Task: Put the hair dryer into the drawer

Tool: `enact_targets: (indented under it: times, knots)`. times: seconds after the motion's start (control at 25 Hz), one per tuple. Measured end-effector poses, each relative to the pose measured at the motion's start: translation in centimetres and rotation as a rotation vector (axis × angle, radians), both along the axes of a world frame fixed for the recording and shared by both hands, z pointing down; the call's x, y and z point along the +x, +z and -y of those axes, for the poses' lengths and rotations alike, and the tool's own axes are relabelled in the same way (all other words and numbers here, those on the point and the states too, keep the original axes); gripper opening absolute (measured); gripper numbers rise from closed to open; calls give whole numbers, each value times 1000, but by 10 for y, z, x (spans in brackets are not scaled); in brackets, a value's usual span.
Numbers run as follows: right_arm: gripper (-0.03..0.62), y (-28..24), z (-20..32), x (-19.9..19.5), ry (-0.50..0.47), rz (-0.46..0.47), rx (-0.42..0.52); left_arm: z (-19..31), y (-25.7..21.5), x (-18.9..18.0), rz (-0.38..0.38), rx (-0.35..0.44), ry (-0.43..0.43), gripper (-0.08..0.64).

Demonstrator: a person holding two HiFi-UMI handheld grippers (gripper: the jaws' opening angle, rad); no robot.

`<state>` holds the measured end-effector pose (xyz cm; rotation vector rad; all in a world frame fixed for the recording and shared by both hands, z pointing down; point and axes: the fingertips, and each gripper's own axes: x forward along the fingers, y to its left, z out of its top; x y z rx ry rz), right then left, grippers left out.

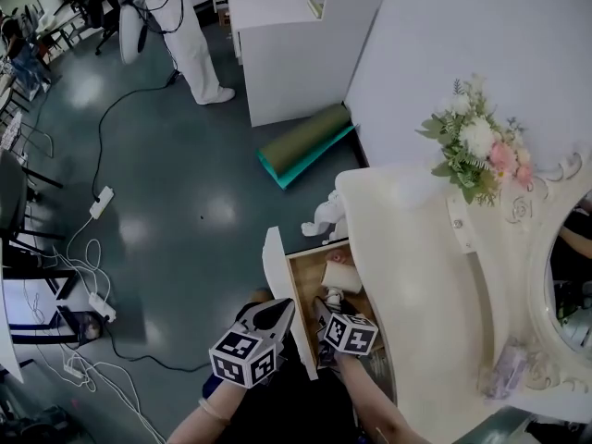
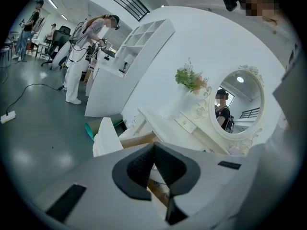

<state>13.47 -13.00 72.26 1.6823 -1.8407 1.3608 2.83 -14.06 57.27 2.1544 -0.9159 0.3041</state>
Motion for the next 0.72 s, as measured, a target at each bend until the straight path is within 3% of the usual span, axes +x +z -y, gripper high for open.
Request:
enact_targets:
  times: [0.32, 0.6, 0.72]
  knots:
    - [282, 11, 6, 14, 75, -23, 12, -3, 6, 4, 8, -22, 19, 22]
    - [281, 17, 4, 14, 87, -19, 26, -2, 10, 9, 17, -37, 41, 21]
    - [281, 26, 0, 12, 56, -60, -5, 0, 11, 10, 18, -39, 49, 23]
